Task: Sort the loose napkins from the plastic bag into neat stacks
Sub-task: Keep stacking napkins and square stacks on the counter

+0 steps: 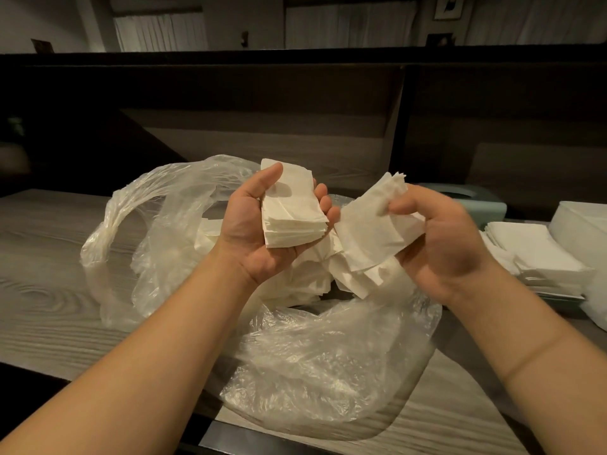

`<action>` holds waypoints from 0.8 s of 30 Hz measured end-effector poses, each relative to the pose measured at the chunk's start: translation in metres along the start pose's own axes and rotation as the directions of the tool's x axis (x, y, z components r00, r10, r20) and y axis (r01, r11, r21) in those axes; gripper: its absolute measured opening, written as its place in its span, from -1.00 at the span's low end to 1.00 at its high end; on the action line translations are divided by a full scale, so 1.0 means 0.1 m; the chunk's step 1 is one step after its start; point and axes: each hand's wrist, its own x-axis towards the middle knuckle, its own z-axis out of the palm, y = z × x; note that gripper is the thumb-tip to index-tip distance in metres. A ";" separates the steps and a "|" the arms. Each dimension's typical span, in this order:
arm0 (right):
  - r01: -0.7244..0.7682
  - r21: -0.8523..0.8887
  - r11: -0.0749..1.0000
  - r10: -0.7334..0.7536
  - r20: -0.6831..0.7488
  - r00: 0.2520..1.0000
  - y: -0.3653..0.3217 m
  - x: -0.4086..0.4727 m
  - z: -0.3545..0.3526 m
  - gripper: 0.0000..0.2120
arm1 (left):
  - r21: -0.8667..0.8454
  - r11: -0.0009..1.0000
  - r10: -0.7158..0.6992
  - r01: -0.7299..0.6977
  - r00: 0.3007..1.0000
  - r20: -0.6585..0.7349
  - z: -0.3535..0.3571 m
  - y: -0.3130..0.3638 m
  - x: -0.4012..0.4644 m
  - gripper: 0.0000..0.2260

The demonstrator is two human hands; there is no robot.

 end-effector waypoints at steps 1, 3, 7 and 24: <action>-0.028 0.088 0.996 0.021 0.086 0.996 -0.03 -0.02 -0.02 -0.79 | 0.017 1.000 -0.015 0.015 1.000 -0.007 -0.01 0.00 0.00 -0.49; -0.092 0.182 0.979 0.051 0.215 0.975 -0.04 -0.02 -0.06 -0.74 | 0.079 0.996 -0.044 0.045 0.999 -0.010 -0.01 -0.01 0.01 -0.45; -0.055 0.197 0.979 -0.007 0.298 0.954 -0.03 0.00 -0.12 -0.78 | 0.295 0.950 -0.100 0.105 0.995 -0.029 0.01 -0.05 0.00 -0.54; 0.293 -0.451 0.843 -0.290 0.078 0.954 0.06 -0.02 0.06 -0.82 | 0.508 0.833 -0.339 0.219 0.927 0.157 0.01 -0.14 -0.04 -0.57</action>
